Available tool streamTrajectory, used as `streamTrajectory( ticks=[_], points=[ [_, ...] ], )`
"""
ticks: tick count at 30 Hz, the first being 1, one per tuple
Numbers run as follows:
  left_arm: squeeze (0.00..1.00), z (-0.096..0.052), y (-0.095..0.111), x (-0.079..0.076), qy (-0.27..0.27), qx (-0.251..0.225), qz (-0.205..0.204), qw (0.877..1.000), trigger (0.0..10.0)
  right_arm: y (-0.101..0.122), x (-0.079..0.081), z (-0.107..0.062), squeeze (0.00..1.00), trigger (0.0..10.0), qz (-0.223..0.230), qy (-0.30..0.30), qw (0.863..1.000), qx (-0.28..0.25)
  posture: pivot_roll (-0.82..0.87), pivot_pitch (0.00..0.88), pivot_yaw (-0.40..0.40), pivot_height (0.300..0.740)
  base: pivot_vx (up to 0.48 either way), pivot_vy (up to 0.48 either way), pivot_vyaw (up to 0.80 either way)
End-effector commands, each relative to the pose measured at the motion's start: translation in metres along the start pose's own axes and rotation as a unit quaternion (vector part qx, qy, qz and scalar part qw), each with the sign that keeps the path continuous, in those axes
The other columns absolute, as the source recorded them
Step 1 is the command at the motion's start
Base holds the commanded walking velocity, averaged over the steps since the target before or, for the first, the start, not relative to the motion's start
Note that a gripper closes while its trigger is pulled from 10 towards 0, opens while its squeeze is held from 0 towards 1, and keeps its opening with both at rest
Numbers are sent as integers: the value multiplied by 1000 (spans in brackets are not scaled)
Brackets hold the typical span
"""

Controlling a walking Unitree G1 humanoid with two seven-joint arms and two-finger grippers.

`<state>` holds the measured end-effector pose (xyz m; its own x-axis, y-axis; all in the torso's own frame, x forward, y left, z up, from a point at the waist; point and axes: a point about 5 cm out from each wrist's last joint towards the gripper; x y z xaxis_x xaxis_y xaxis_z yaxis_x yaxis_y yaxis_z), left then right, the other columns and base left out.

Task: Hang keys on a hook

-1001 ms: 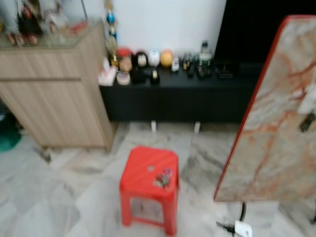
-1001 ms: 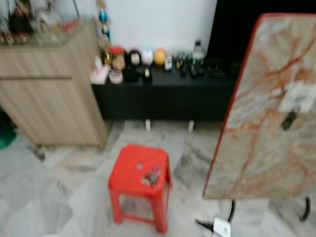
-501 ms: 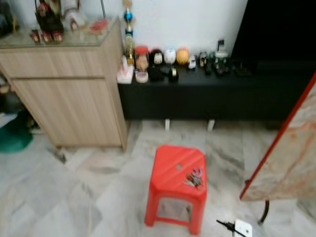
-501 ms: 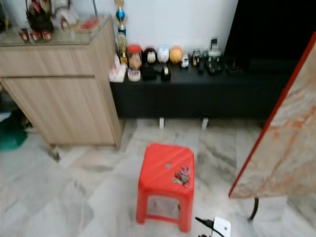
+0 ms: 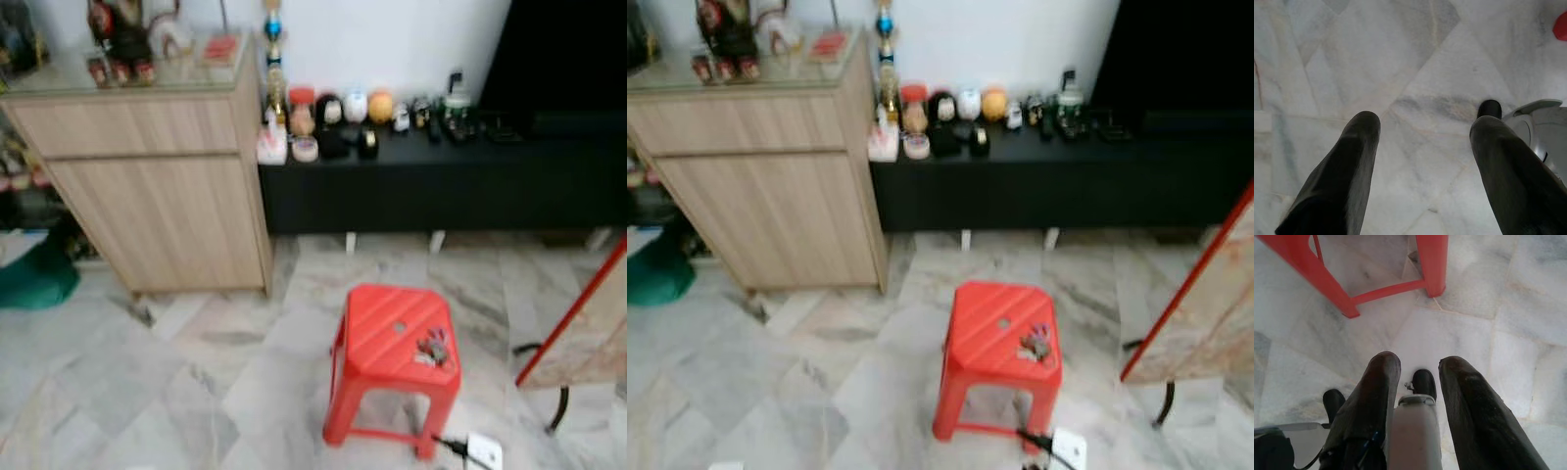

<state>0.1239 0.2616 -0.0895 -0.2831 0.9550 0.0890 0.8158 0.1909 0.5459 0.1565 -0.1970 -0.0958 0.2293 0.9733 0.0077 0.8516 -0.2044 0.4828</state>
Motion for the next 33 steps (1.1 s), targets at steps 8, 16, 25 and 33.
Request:
streamTrajectory(
  ticks=[8,16,25,33],
  points=[
    [0,2,4,-5,-8,-3,-5,1000,10000,0,-14,-1,0,10000,0,-13,1000,1,54,0,10,740,0,0,0],
    [0,2,5,-5,-9,-3,-4,1000,10000,4,6,1,0,10000,-18,3,1000,-5,54,0,11,740,60,0,0],
    [0,2,5,-5,-10,-3,-3,1000,10000,5,19,1,0,10000,-2,8,1000,-10,53,0,11,740,85,0,199],
    [0,2,5,-5,-11,-3,-3,1000,10000,9,7,1,0,10000,-3,0,1000,-15,54,0,11,740,0,0,0]
  ],
)
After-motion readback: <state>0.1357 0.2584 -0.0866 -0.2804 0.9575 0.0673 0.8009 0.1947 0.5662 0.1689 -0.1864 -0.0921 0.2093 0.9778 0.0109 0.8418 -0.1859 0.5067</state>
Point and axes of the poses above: a point about 5 cm out from each wrist's last joint towards the gripper, its own z axis pointing out of the wrist towards the gripper, its own y axis along the axis of the wrist's last joint, x = y × z, and after that the axes turned 9 degrees about -z, right-handed
